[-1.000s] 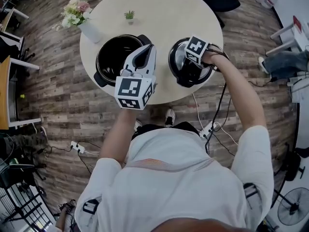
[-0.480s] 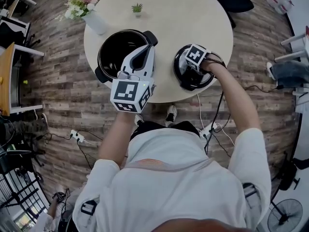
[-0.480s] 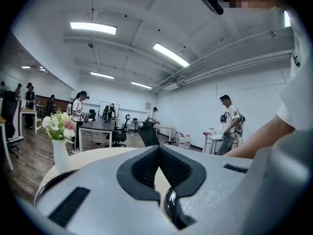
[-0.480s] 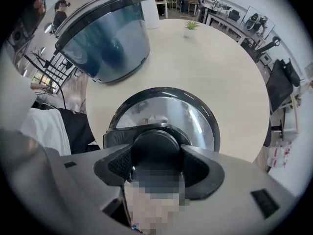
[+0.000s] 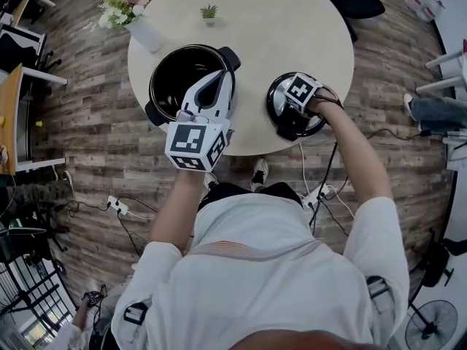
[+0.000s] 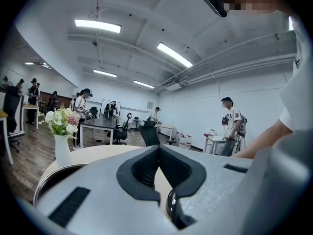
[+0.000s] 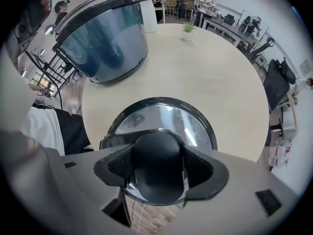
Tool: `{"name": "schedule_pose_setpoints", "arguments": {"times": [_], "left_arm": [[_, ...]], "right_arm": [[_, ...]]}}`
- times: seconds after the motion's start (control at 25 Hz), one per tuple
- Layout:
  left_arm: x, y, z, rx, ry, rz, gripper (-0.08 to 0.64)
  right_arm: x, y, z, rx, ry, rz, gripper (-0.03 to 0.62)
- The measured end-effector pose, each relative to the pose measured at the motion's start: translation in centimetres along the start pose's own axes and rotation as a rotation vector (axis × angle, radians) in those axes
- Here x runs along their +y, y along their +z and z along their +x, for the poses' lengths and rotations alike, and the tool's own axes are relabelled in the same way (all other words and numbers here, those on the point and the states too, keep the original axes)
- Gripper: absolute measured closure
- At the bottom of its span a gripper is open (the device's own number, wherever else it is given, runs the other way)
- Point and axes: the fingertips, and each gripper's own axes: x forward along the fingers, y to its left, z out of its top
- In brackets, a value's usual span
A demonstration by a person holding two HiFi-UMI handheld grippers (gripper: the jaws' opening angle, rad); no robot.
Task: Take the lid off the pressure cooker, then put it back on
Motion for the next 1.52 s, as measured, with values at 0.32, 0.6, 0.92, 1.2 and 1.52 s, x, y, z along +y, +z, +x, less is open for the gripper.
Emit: {"name": "schedule_pose_setpoints", "arguments": {"times": [0.32,0.6,0.92,1.2,1.52], "left_arm": [[1.4,1.3,-0.8,-0.015,0.007,0.003,0.555],[3.5,3.4,-2.7,-0.036,0.034,0.027,0.555],[5.1,6.4,-5.7,-0.071,0.067,0.093,0.555],[5.4,7.1,-6.8,-0.081,0.055,0.098,0.555],[4.5,6.3,-6.9,-0.067,0.034,0.08,0.555]], "right_arm": [[-0.4,4.4,-9.1,-0.472,-0.09,0.129,0.235],[0.2,4.2,-25.7,-1.032,-0.313,0.283,0.235],[3.4,-1.5,-38.5,-1.405,-0.537,0.446,0.238],[5.7,-1.9,-40.4,-1.404,-0.591,0.405,0.238],[2.3,0.7,-28.8,-0.919,-0.347,0.286,0.236]]}}
